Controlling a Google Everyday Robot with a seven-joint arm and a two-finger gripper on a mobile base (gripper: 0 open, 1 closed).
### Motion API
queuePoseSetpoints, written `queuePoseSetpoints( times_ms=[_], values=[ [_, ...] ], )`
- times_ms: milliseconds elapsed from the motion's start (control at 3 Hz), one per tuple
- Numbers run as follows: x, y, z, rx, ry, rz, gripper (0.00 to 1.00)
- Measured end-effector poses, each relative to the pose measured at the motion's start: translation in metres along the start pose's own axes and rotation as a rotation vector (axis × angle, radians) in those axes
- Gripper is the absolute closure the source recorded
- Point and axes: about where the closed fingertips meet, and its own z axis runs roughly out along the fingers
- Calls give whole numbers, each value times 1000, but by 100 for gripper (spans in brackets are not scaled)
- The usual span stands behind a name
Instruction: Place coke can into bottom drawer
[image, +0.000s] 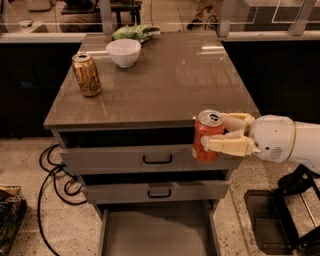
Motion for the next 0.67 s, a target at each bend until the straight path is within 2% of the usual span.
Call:
queuePoseSetpoints(
  times_ms=[333,667],
  values=[
    [13,-8,18,-14,15,-4,100],
    [72,-29,73,-69,45,10,100]
  ],
)
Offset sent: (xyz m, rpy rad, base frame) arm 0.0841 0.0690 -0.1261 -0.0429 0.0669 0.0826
